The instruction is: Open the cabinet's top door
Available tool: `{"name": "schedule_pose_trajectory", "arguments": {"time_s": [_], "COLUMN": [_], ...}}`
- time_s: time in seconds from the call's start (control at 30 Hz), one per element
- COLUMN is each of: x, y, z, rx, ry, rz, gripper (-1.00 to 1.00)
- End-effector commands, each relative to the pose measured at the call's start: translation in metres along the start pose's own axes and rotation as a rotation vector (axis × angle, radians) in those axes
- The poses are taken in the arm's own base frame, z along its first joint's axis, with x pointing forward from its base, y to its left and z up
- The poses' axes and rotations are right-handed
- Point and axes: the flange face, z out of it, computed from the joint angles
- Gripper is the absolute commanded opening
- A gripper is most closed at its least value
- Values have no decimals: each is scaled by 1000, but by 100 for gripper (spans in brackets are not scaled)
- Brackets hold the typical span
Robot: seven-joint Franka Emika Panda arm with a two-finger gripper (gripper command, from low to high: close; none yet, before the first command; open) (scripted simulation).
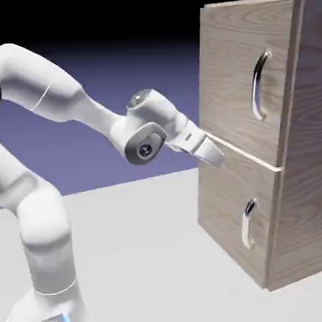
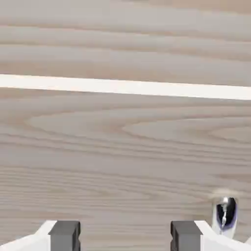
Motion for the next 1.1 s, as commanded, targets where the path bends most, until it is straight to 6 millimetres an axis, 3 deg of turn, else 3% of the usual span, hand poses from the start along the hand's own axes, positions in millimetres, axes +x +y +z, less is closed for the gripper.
{"name": "schedule_pose_trajectory", "arguments": {"time_s": [0.0, 0.23, 0.47, 0.6, 0.8, 0.83, 1.07], "x": [8, 63, 112, 129, 153, 153, 131], "y": [-5, -18, 3, 19, -4, -4, -1], "z": [-8, -60, -89, -91, -53, -53, -73], "rx": [46, 318, 476, 502, 502, 502, 440], "ry": [26, 224, 429, 506, 506, 506, 575], "rz": [-9, -37, 1, 32, 32, 32, 60], "gripper": [0, 0, 0, 0, 0, -100, -100]}}
